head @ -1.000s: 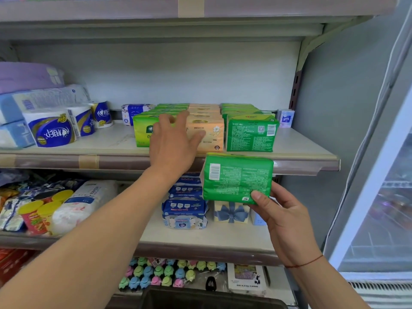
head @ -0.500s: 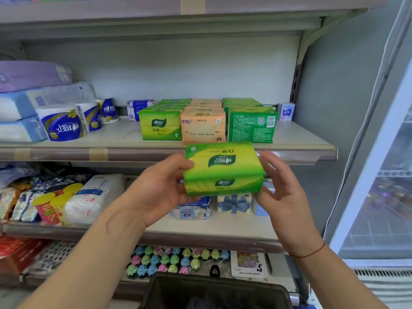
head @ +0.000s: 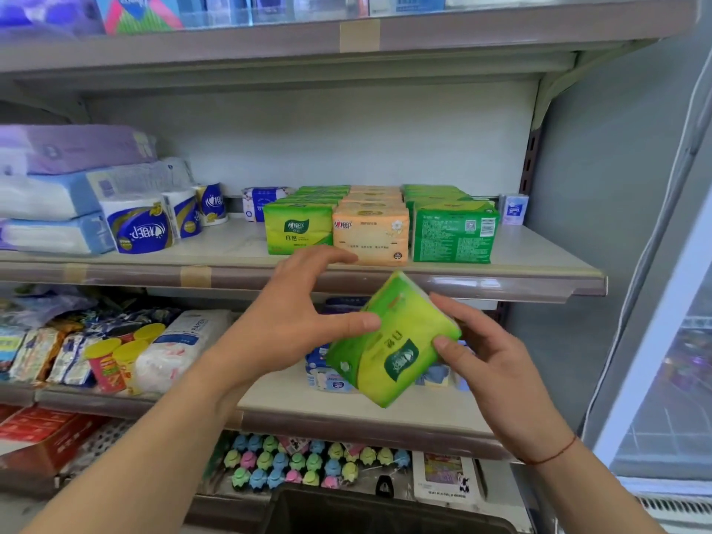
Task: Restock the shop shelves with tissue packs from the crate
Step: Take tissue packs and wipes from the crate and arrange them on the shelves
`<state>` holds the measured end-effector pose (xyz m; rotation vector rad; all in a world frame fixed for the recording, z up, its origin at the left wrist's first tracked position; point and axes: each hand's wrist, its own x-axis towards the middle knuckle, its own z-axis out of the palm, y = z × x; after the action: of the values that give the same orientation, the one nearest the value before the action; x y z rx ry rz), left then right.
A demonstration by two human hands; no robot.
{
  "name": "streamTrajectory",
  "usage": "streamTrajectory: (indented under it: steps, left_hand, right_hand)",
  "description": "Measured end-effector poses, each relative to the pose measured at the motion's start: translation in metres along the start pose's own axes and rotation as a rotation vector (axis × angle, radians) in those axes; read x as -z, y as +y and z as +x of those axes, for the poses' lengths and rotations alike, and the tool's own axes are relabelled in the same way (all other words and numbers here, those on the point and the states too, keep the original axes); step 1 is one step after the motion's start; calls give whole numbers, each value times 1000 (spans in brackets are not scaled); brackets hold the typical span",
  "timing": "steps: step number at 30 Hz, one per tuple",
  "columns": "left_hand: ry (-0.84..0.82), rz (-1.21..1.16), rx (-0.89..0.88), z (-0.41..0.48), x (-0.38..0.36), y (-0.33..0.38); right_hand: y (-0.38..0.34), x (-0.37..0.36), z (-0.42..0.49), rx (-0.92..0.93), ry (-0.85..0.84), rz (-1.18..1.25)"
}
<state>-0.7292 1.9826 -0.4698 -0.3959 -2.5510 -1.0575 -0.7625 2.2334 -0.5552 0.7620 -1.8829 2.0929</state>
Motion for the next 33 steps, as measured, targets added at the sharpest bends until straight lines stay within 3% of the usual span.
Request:
streamTrajectory:
  steps: [2,5,8,10,13,18,22,27,33]
  left_hand:
    - [-242,132,-71,11,1,16]
    - [-441,424,-146,21,-23,25]
    - [-340,432,-141,24,-22,18]
    - [-273,246,-67,23,-8,10]
    - [-196,-104,17,20,9,-9]
    - [-26,-335,101,13,27,-30]
    - [246,-542,148,25,55,-48]
    - [466,-540,185,66,97,-89]
    - [421,-432,265,109,104,-123]
  right_hand:
    - [-2,-2,2,59,-99,-206]
    - [-2,-18,2,20,-99,-176]
    - [-6,-36,1,41,-42,-58]
    - [-9,-40,4,43,3,54]
    - [-15,-41,8,84,10,31]
    - [-29,-46,12,95,-2,117]
    - [-35,-45,16,26,40,306]
    - [-28,-41,18,-110,98,417]
    - [-17,-41,26,-187,116,420]
